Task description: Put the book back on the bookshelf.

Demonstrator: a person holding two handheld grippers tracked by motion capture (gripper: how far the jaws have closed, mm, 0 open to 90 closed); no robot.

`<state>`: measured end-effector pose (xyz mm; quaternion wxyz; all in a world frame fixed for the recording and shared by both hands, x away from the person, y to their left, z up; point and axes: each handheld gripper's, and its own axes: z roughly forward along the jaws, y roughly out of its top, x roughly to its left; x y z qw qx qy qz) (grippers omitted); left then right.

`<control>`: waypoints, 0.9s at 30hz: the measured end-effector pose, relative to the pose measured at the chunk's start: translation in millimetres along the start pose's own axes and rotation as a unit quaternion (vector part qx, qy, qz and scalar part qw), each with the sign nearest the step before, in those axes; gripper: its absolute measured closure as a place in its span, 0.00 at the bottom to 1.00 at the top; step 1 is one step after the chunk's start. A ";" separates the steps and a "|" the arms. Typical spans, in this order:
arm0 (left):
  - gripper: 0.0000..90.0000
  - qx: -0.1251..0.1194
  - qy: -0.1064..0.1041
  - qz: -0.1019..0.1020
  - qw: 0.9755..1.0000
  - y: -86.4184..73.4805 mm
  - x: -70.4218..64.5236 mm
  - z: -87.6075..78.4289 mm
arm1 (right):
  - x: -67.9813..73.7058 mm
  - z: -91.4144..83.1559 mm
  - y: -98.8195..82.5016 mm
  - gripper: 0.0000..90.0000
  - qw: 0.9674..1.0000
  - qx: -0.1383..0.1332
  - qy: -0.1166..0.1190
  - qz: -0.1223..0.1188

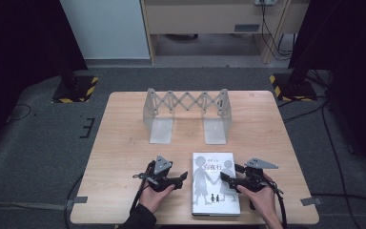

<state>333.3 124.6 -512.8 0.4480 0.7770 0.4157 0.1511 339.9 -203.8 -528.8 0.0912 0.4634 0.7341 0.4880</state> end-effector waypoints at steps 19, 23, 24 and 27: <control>0.28 0.000 -0.006 0.000 1.000 -0.2 -1.1 0.7 | 12.9 -5.0 21.2 0.26 0.999 -0.038 0.010 -0.021; 0.28 -0.001 -0.010 0.002 1.000 -0.2 -2.0 1.1 | 15.6 -3.8 24.4 0.26 0.999 -0.041 0.019 -0.012; 0.28 -0.002 -0.011 0.002 1.000 -0.2 -2.3 1.0 | 16.1 -3.3 24.6 0.26 0.999 -0.042 0.019 -0.011; 0.27 -0.003 -0.012 0.003 1.000 -0.1 -2.9 1.1 | 16.7 -2.6 23.8 0.28 0.999 -0.038 0.028 -0.006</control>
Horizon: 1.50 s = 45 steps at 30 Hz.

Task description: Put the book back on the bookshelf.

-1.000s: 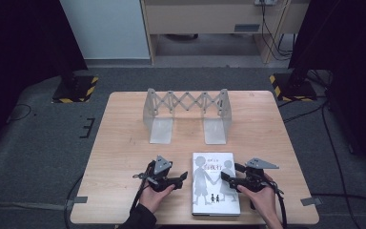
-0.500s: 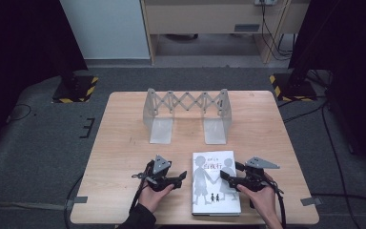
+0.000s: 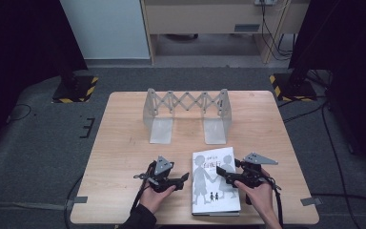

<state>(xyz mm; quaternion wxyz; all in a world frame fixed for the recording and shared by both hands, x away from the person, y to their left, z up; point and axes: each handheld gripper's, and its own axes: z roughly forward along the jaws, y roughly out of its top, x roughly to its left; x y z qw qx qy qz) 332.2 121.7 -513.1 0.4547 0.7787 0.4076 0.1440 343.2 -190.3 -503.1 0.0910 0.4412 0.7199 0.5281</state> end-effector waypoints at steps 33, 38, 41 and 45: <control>0.20 -0.024 -0.035 -0.015 0.999 1.2 -0.1 4.2 | -9.9 15.0 -5.3 0.60 0.996 0.027 0.041 0.074; 0.21 -0.029 -0.046 -0.015 0.998 2.4 -2.8 4.6 | -7.8 12.5 -0.9 0.64 0.996 0.022 0.041 0.078; 0.21 -0.036 -0.055 -0.021 0.998 3.4 -4.2 5.9 | -6.4 11.2 1.1 0.67 0.996 0.013 0.044 0.076; 0.22 -0.036 -0.072 -0.045 0.996 3.5 -6.1 10.0 | -3.2 8.6 4.6 0.72 0.995 -0.005 0.055 0.080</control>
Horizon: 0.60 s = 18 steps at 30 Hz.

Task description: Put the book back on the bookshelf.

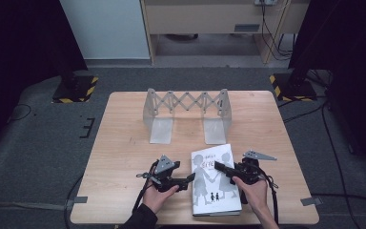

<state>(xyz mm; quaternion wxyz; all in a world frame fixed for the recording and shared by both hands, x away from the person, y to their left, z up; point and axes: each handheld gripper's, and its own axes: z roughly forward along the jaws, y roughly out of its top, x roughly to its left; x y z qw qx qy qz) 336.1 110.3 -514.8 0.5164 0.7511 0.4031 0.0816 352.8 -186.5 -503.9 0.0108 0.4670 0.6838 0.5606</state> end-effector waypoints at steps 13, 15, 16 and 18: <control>0.13 0.012 -0.048 -0.005 0.999 -4.2 -9.4 12.7 | 7.5 -7.8 6.6 0.83 0.998 -0.044 0.038 0.002; 0.08 0.012 -0.059 -0.004 0.998 -5.8 -11.0 15.5 | 7.9 -8.8 6.8 0.85 0.998 -0.047 0.040 0.003; 0.04 0.011 -0.061 -0.005 0.998 -6.5 -11.6 16.7 | 8.3 -9.6 6.9 0.86 0.998 -0.050 0.042 0.004; 0.00 0.008 -0.067 -0.004 0.998 -7.4 -13.0 18.0 | 9.5 -11.3 7.4 0.89 0.997 -0.055 0.046 0.010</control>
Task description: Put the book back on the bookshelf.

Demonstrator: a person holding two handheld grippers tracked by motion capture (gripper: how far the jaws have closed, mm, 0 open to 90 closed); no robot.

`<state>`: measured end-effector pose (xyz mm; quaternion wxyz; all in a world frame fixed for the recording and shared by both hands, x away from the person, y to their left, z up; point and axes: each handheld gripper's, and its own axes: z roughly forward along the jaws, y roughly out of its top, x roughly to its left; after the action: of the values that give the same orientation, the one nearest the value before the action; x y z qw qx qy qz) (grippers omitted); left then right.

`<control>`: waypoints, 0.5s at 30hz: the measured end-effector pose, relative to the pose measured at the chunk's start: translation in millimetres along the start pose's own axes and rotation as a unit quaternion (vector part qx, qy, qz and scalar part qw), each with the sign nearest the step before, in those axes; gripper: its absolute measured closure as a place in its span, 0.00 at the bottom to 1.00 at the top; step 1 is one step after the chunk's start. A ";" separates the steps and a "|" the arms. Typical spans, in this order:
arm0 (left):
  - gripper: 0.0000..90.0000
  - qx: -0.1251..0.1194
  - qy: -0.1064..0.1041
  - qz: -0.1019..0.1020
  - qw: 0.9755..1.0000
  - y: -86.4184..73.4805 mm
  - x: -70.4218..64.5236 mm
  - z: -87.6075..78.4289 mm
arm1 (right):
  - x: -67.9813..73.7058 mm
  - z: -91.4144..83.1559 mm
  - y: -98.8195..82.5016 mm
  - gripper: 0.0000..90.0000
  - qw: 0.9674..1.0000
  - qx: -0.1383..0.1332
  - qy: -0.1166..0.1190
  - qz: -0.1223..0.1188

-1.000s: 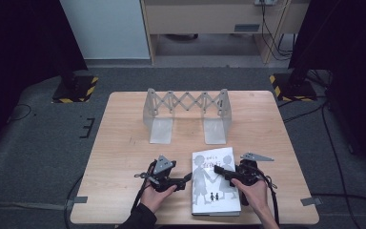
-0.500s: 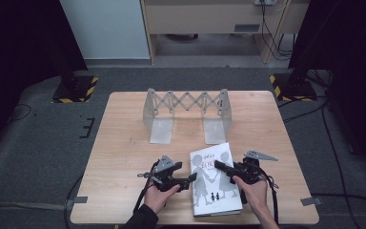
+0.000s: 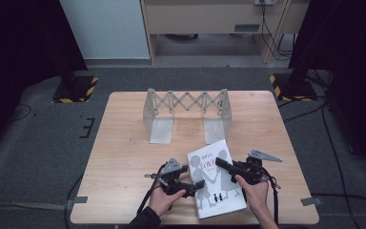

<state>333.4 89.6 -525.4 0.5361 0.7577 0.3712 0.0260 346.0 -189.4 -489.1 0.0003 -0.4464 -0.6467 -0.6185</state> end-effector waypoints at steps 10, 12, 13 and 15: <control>0.00 -0.018 -0.021 -0.012 1.000 -1.7 -2.3 -0.8 | 7.0 -9.9 6.4 0.91 0.999 -0.020 0.022 -0.019; 0.00 -0.023 -0.024 -0.017 0.999 -2.5 -2.7 -0.7 | 9.1 -11.3 7.8 0.92 0.999 -0.025 0.031 -0.025; 0.00 -0.026 -0.025 -0.017 0.999 -2.5 -3.0 -0.3 | 9.3 -11.9 7.9 0.92 0.999 -0.027 0.033 -0.026; 0.00 -0.030 -0.031 -0.024 0.999 -3.3 -2.6 0.8 | 7.5 -12.6 7.9 0.92 0.998 -0.033 0.040 -0.027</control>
<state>330.1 87.9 -527.5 0.5699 0.7329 0.3716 0.0009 339.1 -196.5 -475.7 -0.0052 -0.4039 -0.6374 -0.6562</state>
